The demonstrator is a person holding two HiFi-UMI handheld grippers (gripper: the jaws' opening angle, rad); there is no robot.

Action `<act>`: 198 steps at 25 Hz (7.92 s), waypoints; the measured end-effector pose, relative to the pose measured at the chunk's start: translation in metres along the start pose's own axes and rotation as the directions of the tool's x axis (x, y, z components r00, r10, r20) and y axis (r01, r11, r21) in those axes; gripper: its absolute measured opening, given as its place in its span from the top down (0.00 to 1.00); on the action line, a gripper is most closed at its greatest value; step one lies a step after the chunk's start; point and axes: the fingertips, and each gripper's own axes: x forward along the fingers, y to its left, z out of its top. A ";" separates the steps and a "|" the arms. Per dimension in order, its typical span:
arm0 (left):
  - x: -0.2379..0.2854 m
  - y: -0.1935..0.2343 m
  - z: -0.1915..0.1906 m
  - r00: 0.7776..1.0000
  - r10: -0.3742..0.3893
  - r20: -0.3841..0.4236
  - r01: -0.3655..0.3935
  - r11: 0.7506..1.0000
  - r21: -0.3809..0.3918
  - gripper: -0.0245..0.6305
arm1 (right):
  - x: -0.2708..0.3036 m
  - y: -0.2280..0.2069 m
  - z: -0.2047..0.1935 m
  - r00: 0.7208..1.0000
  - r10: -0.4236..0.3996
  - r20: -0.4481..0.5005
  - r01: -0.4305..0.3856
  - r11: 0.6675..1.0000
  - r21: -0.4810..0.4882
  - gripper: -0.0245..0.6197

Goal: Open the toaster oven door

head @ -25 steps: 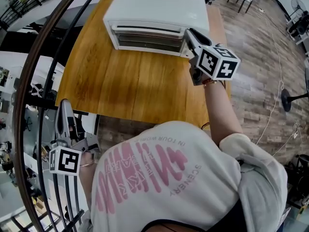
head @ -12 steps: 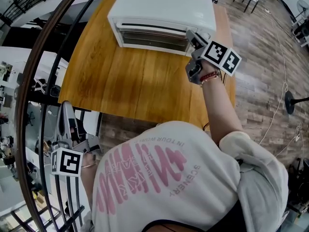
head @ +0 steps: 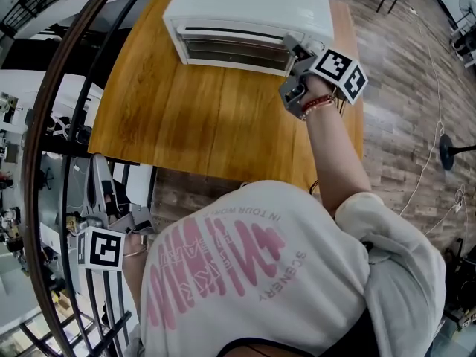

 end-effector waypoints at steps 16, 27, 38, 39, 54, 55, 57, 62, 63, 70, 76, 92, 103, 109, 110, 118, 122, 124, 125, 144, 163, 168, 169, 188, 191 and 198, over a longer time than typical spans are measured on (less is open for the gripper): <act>0.004 -0.004 -0.007 1.000 -0.023 -0.008 0.023 0.999 -0.029 0.93 | 0.003 0.002 0.004 0.997 -0.079 0.023 0.081 0.989 -0.123 0.73; 0.003 0.003 -0.009 1.000 -0.029 -0.001 0.029 0.999 -0.043 0.93 | 0.004 -0.002 0.002 0.995 -0.091 0.047 0.097 0.984 -0.152 0.73; 0.006 0.006 -0.009 0.999 -0.036 -0.008 0.036 0.998 -0.056 0.93 | 0.003 -0.006 0.003 0.994 -0.085 0.063 0.094 0.985 -0.148 0.74; 0.007 0.006 -0.010 0.999 -0.039 -0.009 0.038 0.998 -0.057 0.93 | 0.003 -0.006 0.002 0.994 -0.086 0.066 0.095 0.984 -0.151 0.74; 0.002 0.006 -0.010 0.998 -0.064 -0.004 0.063 0.994 -0.086 0.93 | -0.007 -0.003 -0.006 0.994 -0.092 0.063 0.104 0.972 -0.209 0.74; 0.001 0.006 -0.010 0.998 -0.067 -0.003 0.067 0.993 -0.094 0.93 | -0.008 -0.002 -0.007 0.994 -0.091 0.062 0.103 0.972 -0.210 0.74; -0.002 0.006 -0.011 0.998 -0.070 -0.004 0.069 0.993 -0.100 0.93 | -0.011 -0.002 -0.010 0.994 -0.090 0.060 0.101 0.972 -0.213 0.74; -0.007 0.009 -0.012 0.998 -0.069 -0.003 0.068 0.989 -0.128 0.93 | -0.015 -0.001 -0.014 0.995 -0.081 0.054 0.091 0.969 -0.228 0.74; -0.007 0.010 -0.013 0.998 -0.066 -0.003 0.065 0.989 -0.132 0.93 | -0.016 -0.001 -0.015 0.995 -0.080 0.053 0.090 0.969 -0.231 0.74; -0.008 0.008 -0.012 0.997 -0.075 0.000 0.074 0.986 -0.150 0.93 | -0.019 -0.001 -0.018 0.995 -0.079 0.057 0.090 0.966 -0.243 0.74; -0.011 0.012 -0.013 0.998 -0.068 0.005 0.068 0.984 -0.167 0.93 | -0.021 -0.002 -0.020 0.995 -0.074 0.060 0.086 0.963 -0.254 0.74; -0.018 0.015 -0.005 0.996 -0.080 0.026 0.083 0.981 -0.173 0.93 | -0.028 0.002 -0.031 0.995 -0.089 0.044 0.098 0.952 -0.289 0.75; -0.021 0.011 -0.009 0.996 -0.081 0.028 0.085 0.978 -0.190 0.93 | -0.033 -0.005 -0.039 0.996 -0.093 0.017 0.093 0.945 -0.314 0.75; -0.024 0.009 -0.008 0.996 -0.078 0.032 0.082 0.981 -0.178 0.93 | -0.035 -0.005 -0.043 0.996 -0.093 0.010 0.091 0.939 -0.333 0.75; -0.025 0.009 -0.008 0.997 -0.077 0.032 0.082 0.980 -0.180 0.93 | -0.037 -0.004 -0.044 0.996 -0.093 0.009 0.091 0.938 -0.336 0.75; -0.036 0.014 -0.007 0.998 -0.063 0.026 0.066 0.988 -0.142 0.92 | -0.042 -0.007 -0.053 0.995 -0.102 0.001 0.096 0.929 -0.357 0.75; -0.040 0.017 -0.006 0.998 -0.056 0.032 0.061 0.985 -0.160 0.93 | -0.043 -0.009 -0.057 0.994 -0.108 0.002 0.101 0.926 -0.363 0.75; -0.043 0.018 -0.006 0.998 -0.055 0.032 0.060 0.986 -0.157 0.93 | -0.044 -0.009 -0.059 0.994 -0.112 0.000 0.104 0.924 -0.368 0.75; -0.043 0.017 -0.005 0.998 -0.055 0.033 0.060 0.985 -0.159 0.93 | -0.045 -0.009 -0.059 0.994 -0.114 -0.001 0.105 0.923 -0.370 0.75; -0.051 0.020 -0.005 0.999 -0.043 0.014 0.045 0.986 -0.162 0.93 | -0.055 -0.014 -0.077 0.990 -0.137 -0.024 0.119 0.921 -0.371 0.76; -0.045 0.030 -0.012 0.999 -0.039 -0.011 0.037 0.985 -0.168 0.93 | -0.056 -0.013 -0.080 0.988 -0.154 -0.008 0.139 0.911 -0.389 0.76; -0.046 0.035 -0.013 0.999 -0.033 -0.017 0.030 0.988 -0.152 0.93 | -0.057 -0.015 -0.080 0.986 -0.165 -0.001 0.151 0.903 -0.401 0.76; -0.046 0.035 -0.013 0.999 -0.035 -0.017 0.032 0.988 -0.153 0.93 | -0.058 -0.015 -0.081 0.986 -0.166 -0.001 0.152 0.903 -0.401 0.76; -0.050 0.042 -0.016 0.999 -0.032 -0.011 0.029 0.981 -0.191 0.93 | -0.059 -0.020 -0.087 0.983 -0.184 0.011 0.174 0.903 -0.394 0.76; -0.051 0.043 -0.014 0.999 -0.036 -0.007 0.034 0.982 -0.187 0.93 | -0.059 -0.020 -0.087 0.983 -0.182 0.016 0.173 0.904 -0.390 0.76; -0.049 0.045 -0.012 0.999 -0.034 -0.002 0.033 0.982 -0.185 0.93 | -0.059 -0.021 -0.087 0.983 -0.183 0.019 0.175 0.904 -0.391 0.76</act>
